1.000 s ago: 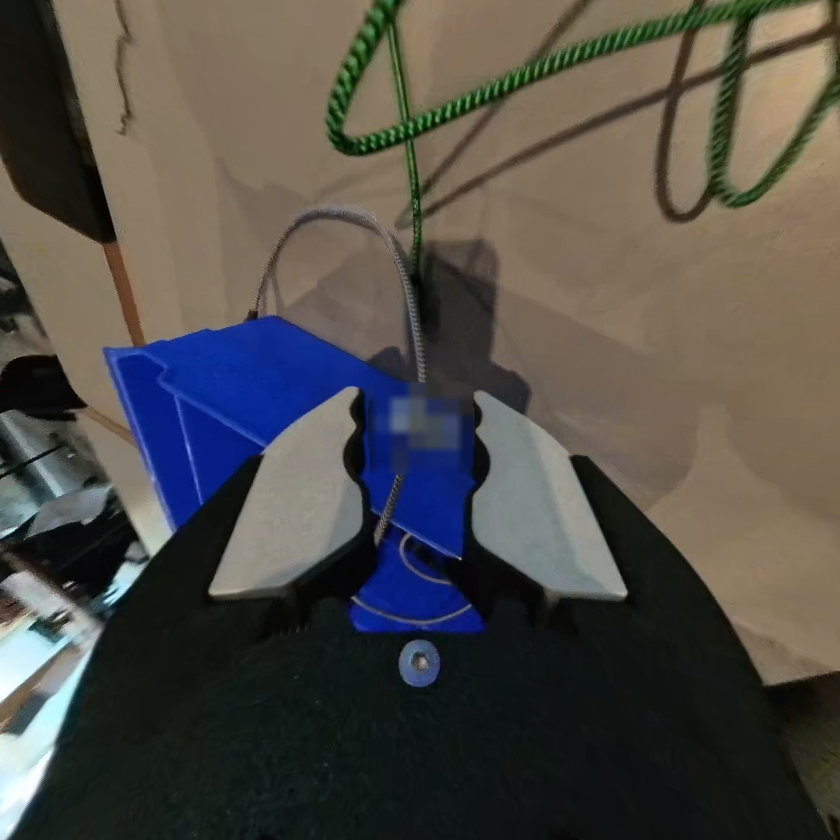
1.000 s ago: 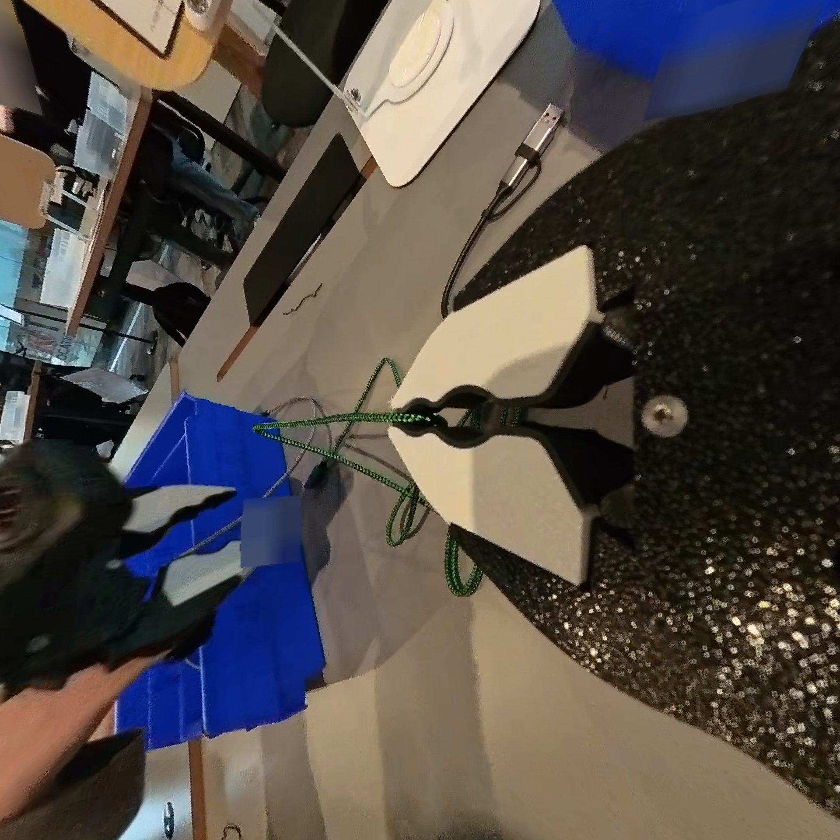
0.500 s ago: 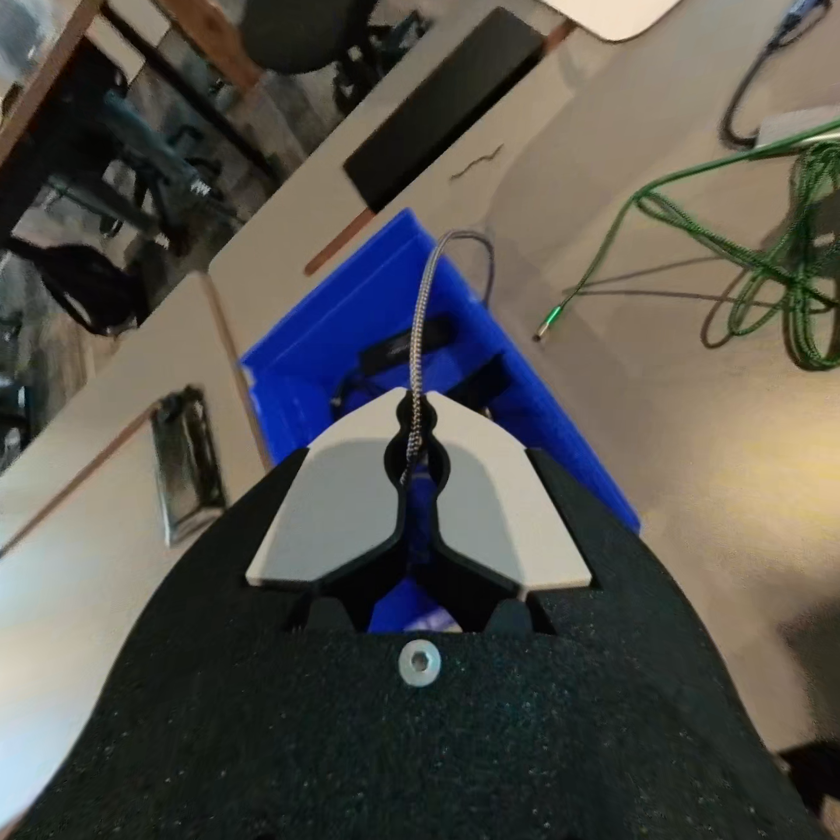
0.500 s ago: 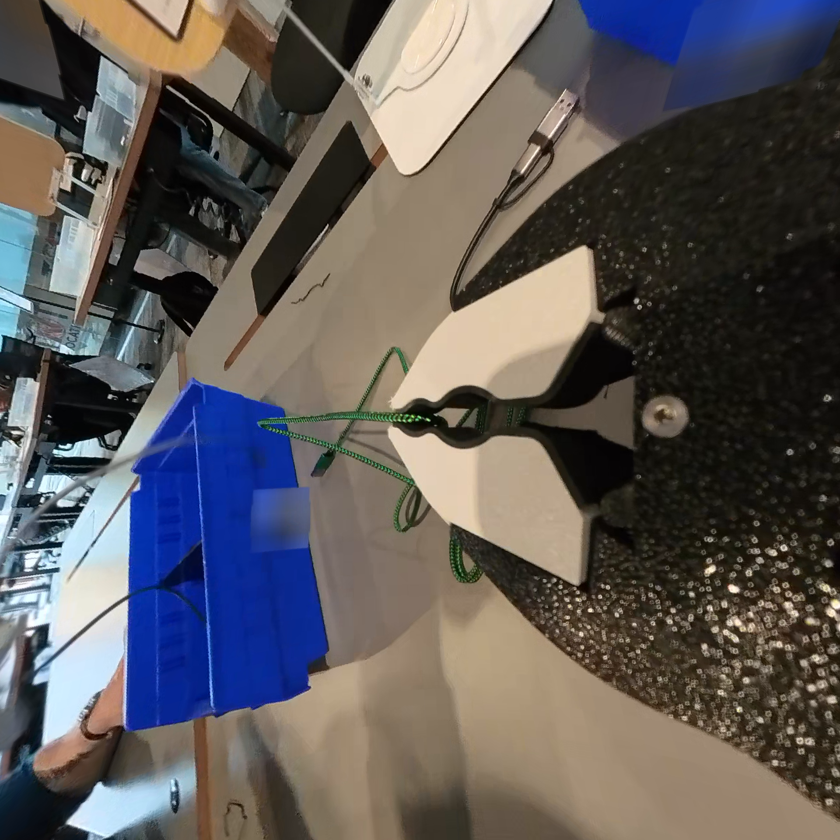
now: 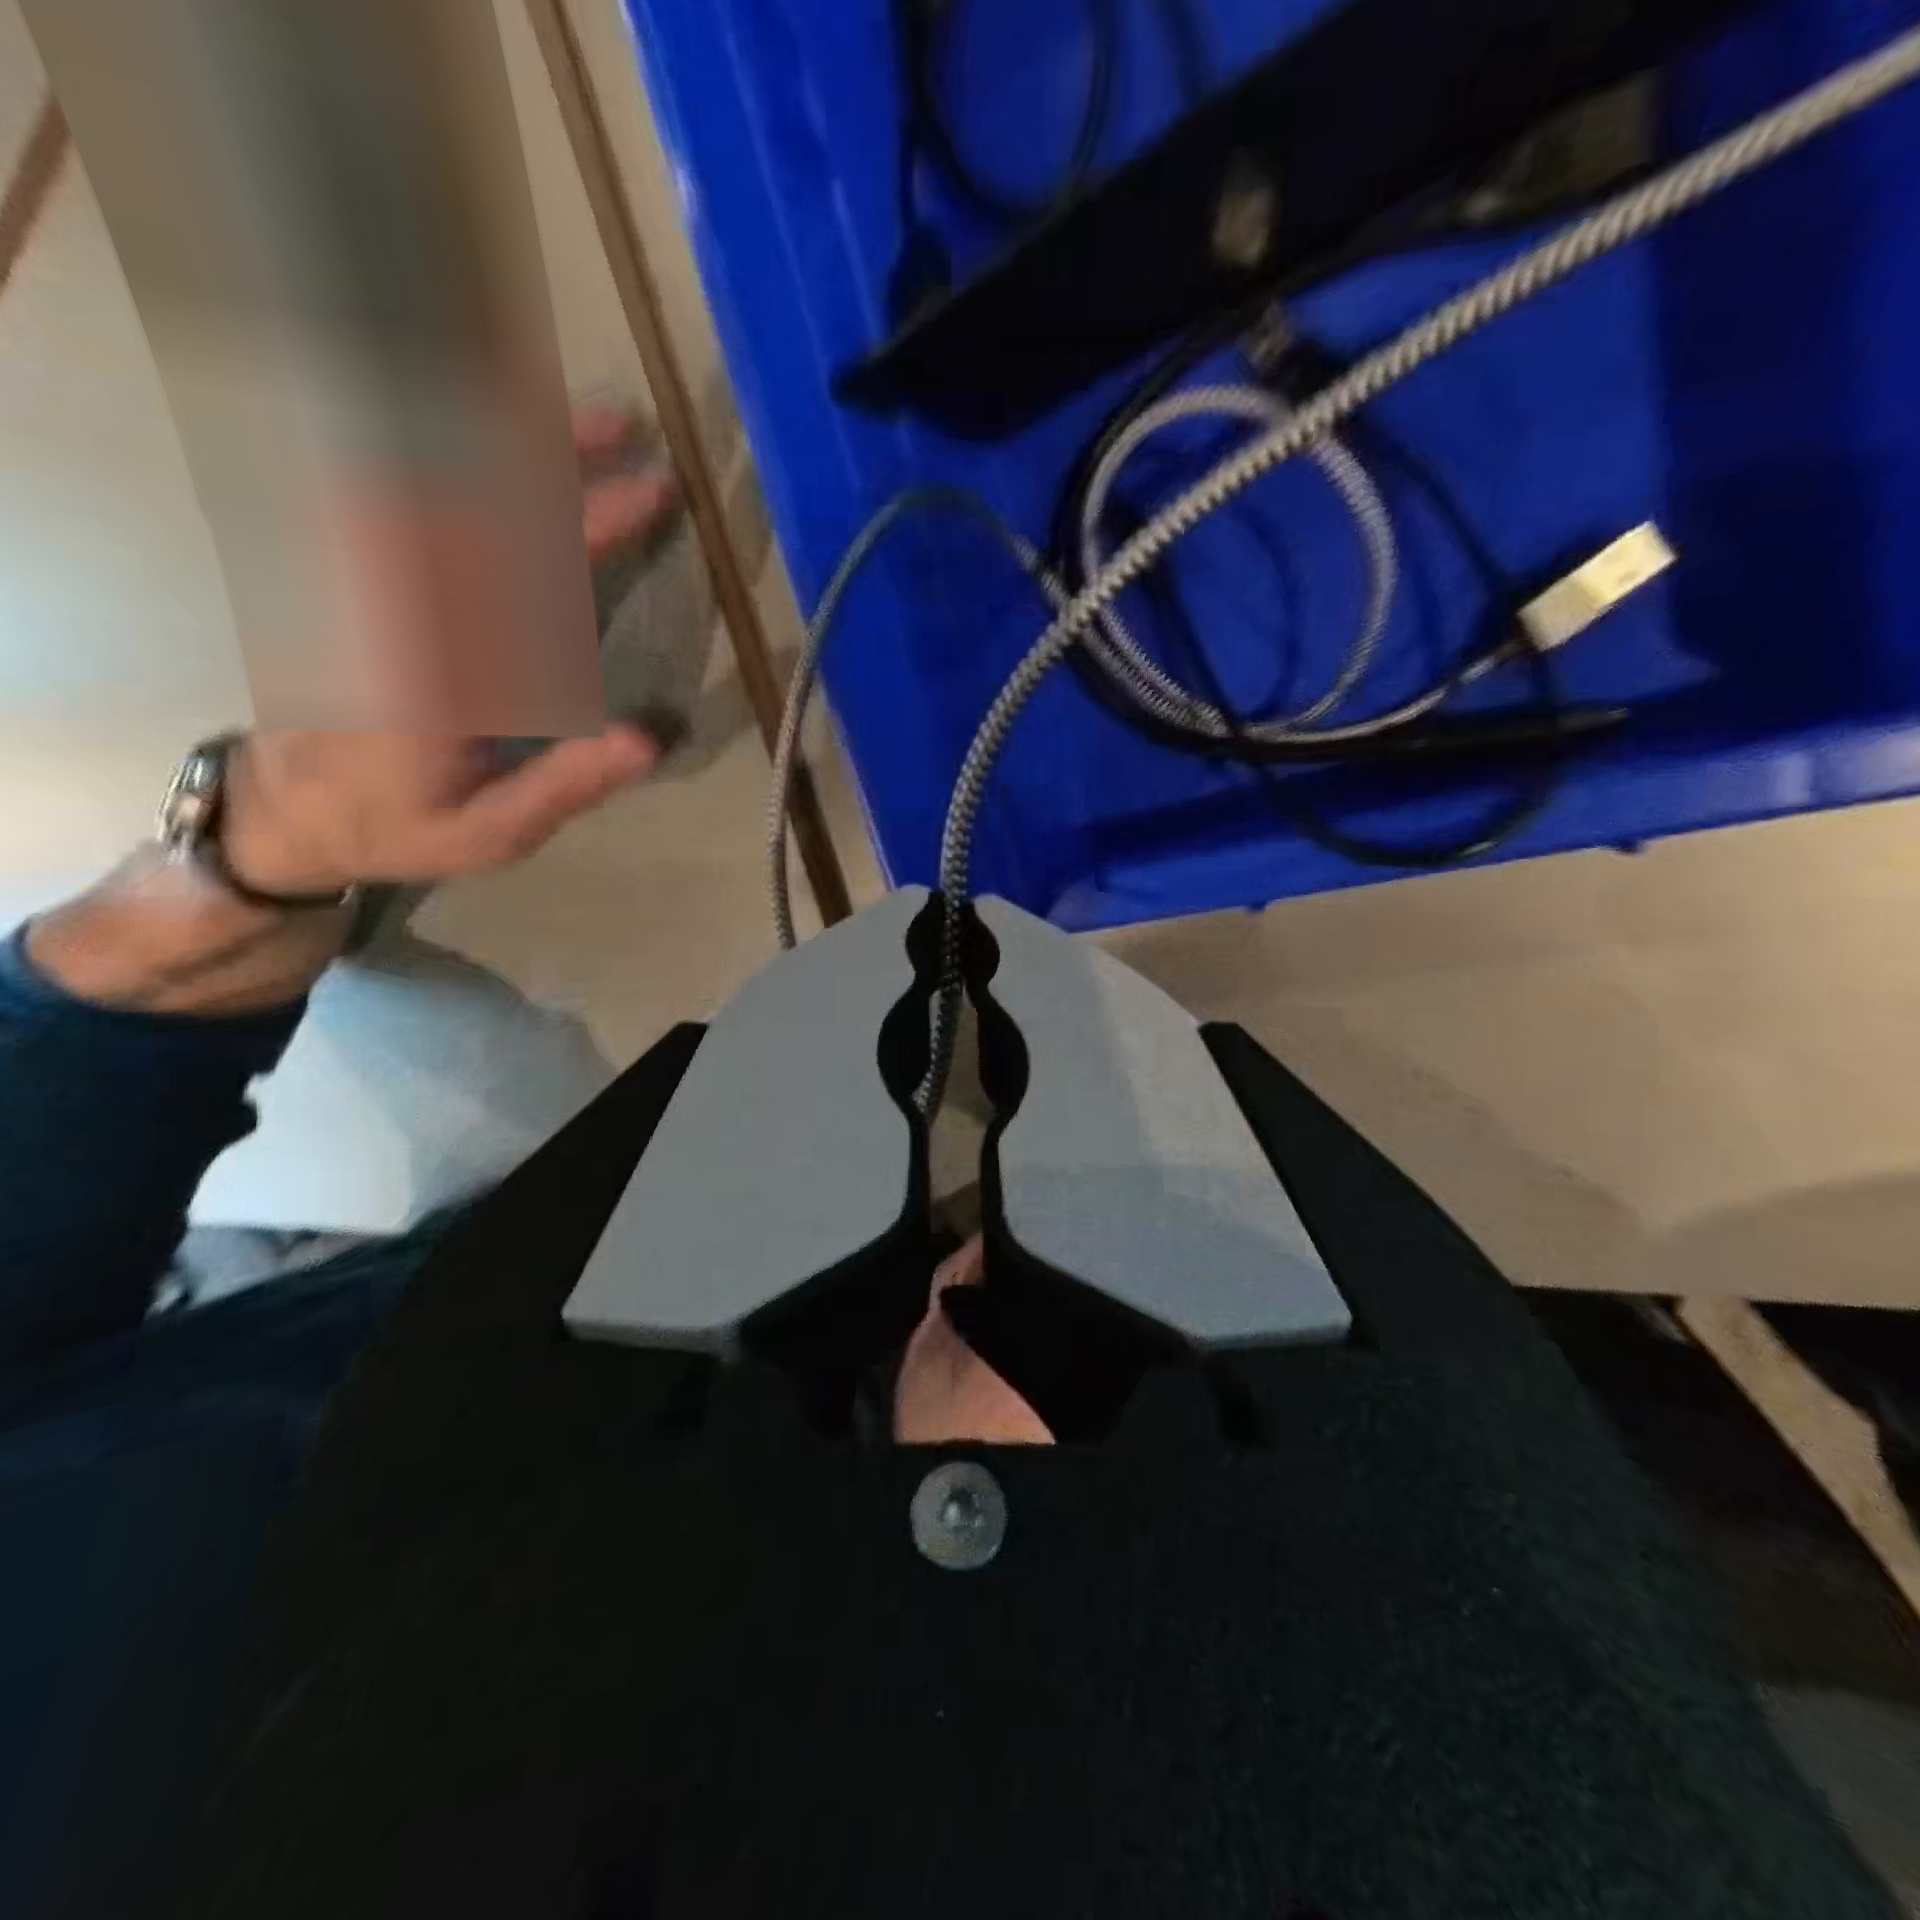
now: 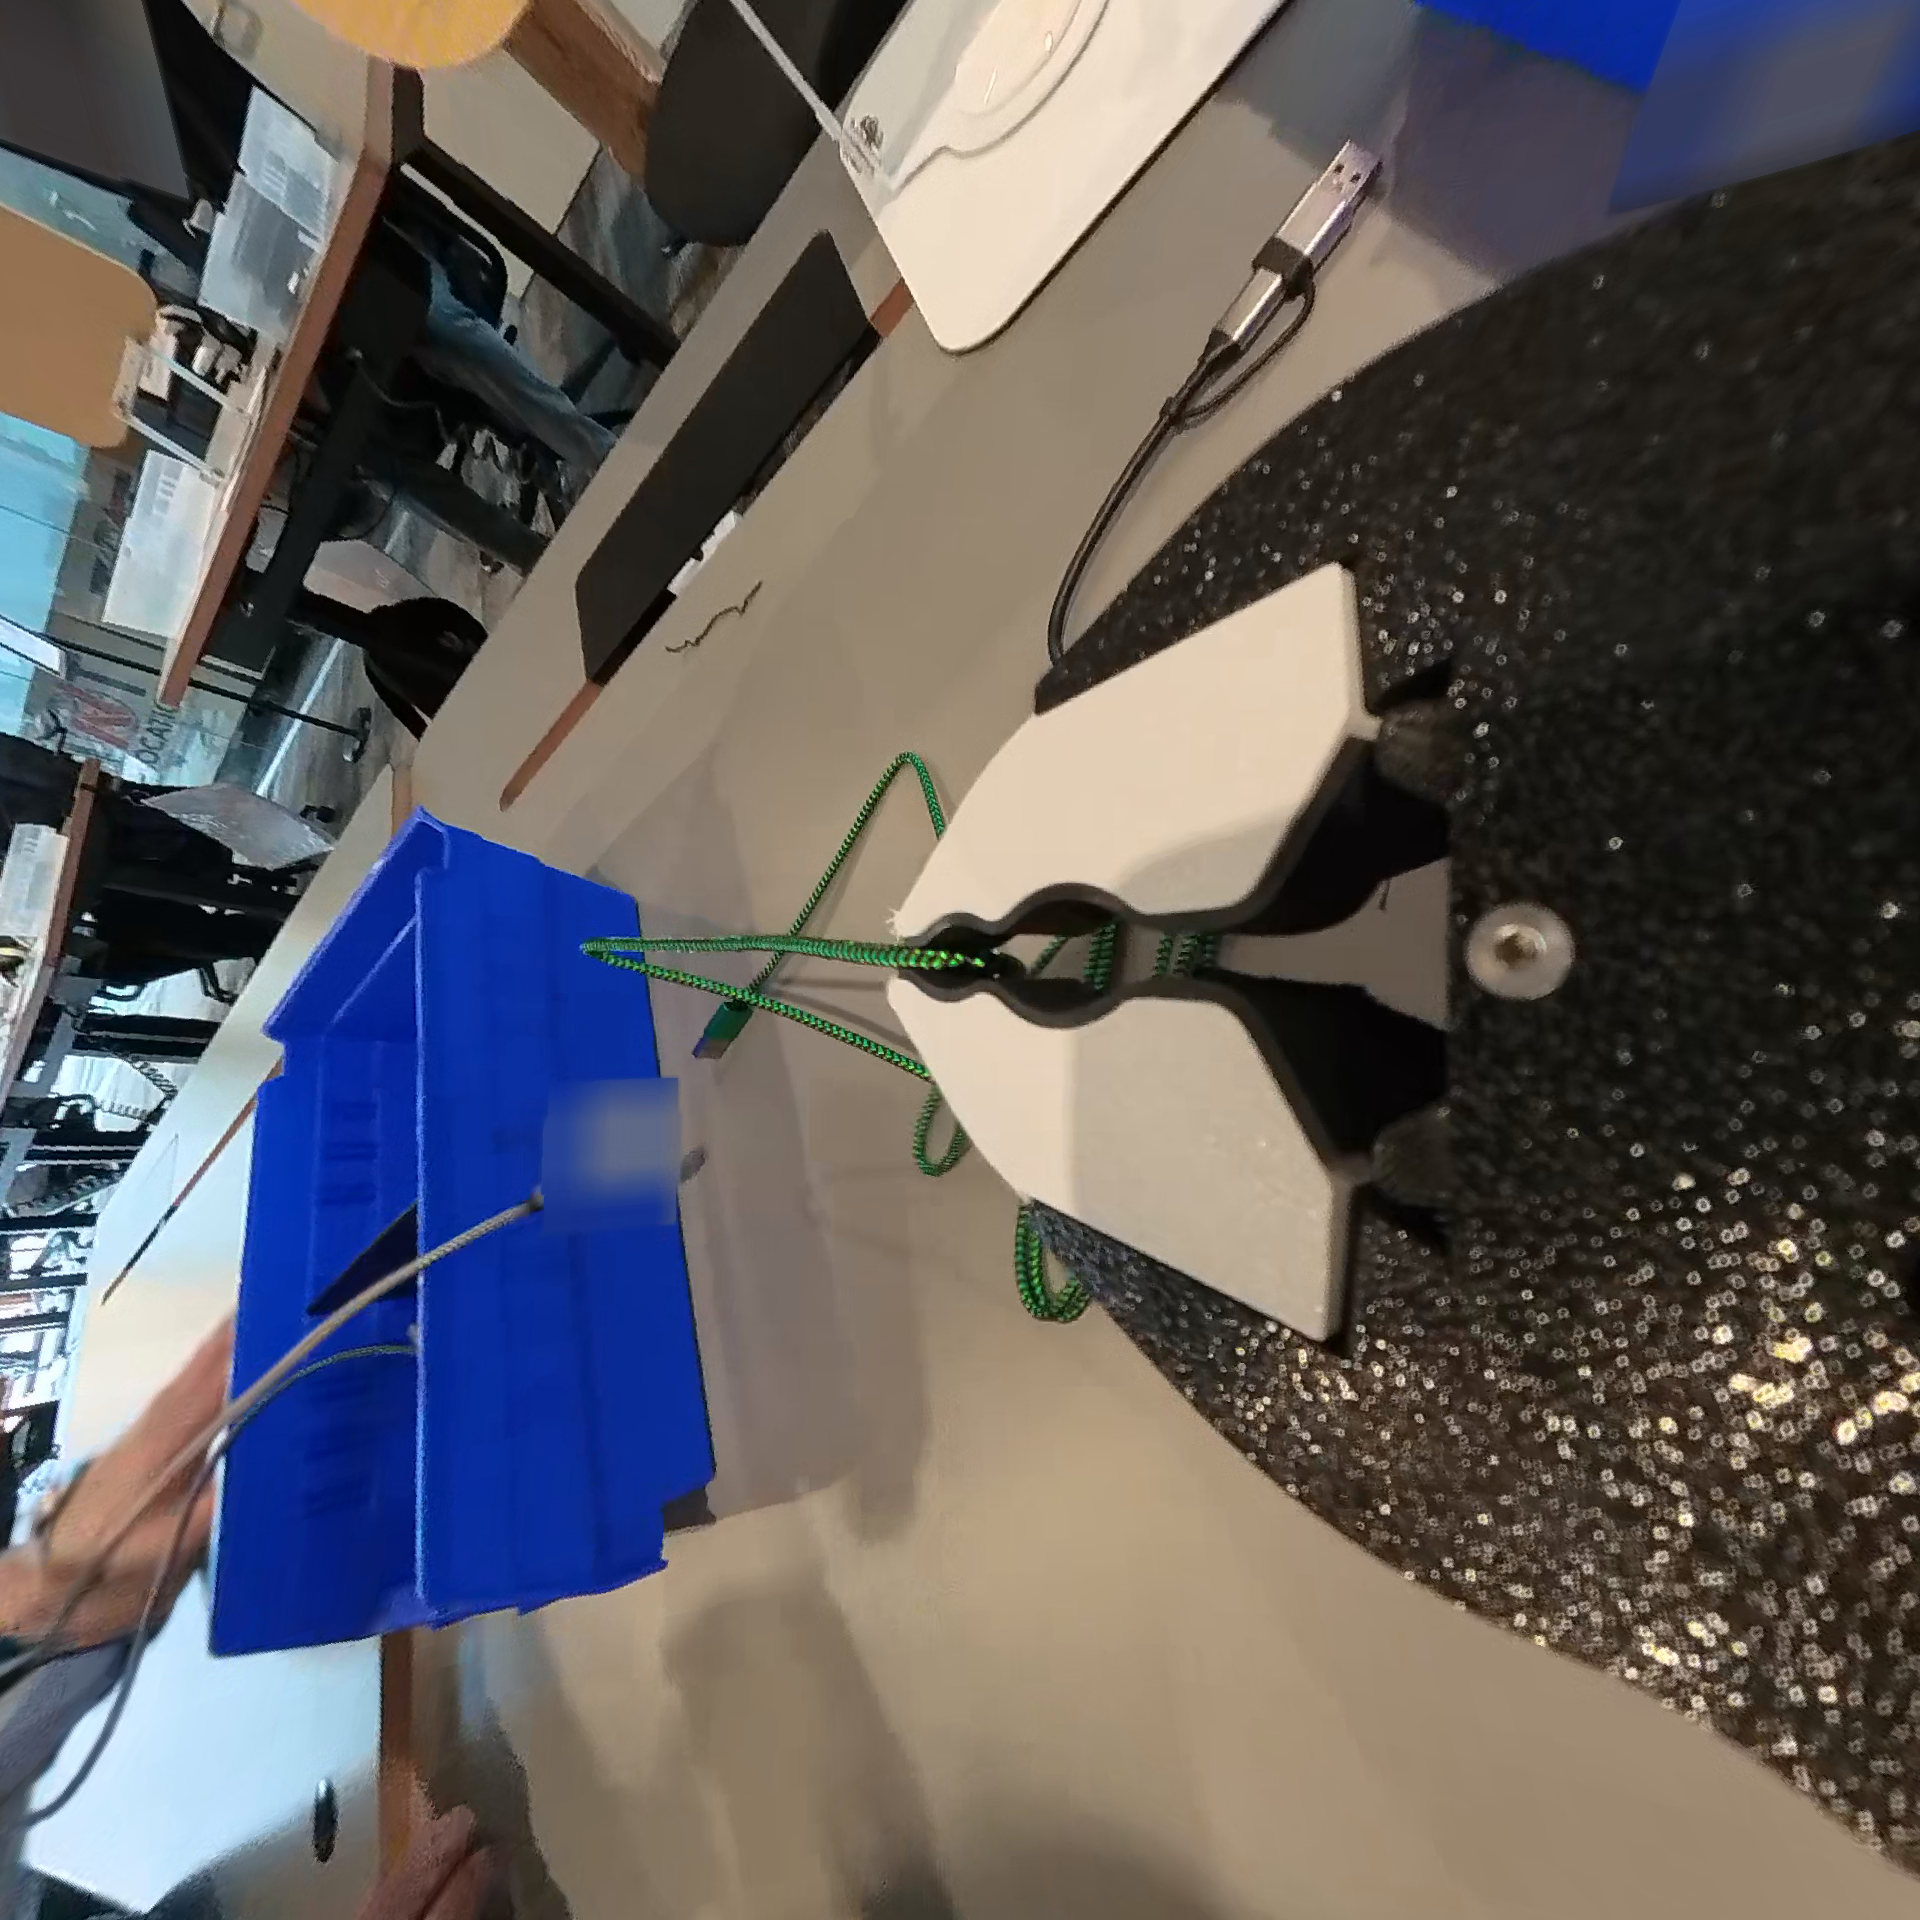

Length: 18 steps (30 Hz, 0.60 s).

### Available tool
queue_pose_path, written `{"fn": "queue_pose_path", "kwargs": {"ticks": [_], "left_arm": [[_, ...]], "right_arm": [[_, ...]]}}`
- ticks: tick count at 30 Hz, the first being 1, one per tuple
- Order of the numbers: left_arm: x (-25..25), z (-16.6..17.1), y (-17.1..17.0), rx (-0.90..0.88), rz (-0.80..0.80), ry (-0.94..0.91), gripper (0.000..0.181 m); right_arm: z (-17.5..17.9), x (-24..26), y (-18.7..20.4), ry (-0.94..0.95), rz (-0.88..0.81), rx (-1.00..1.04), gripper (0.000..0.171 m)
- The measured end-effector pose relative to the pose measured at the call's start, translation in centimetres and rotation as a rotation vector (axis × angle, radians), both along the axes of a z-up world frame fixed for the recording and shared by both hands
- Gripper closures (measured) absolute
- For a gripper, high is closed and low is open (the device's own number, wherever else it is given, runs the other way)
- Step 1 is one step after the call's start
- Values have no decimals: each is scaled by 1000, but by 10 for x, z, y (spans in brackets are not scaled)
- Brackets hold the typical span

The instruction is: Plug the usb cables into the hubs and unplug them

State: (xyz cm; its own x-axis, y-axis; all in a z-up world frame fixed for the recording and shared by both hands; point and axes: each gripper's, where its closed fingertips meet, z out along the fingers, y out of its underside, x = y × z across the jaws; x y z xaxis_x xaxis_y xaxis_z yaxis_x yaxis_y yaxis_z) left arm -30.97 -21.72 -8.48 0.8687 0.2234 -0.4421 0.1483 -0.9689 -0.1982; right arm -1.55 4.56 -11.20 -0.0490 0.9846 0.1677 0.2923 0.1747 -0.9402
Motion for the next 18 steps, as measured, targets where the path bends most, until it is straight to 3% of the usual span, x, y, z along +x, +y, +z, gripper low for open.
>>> {"fn": "queue_pose_path", "kwargs": {"ticks": [3,7,12,14,18], "left_arm": [[-7,-26,2,-159,-11,-18,178],[2,-50,23,-209,-71,-80,178],[0,-53,25,-268,-61,5,165],[2,-47,24,-247,-45,23,156],[11,-18,32,-27,-4,38,129]], "right_arm": [[-3,-1,-1,-7,5,-2,170],[-5,-1,-2,-12,13,4,170],[-7,-2,-4,-19,26,9,170],[-7,-2,-6,-16,36,10,170],[-5,-1,-8,-6,48,11,164]]}}
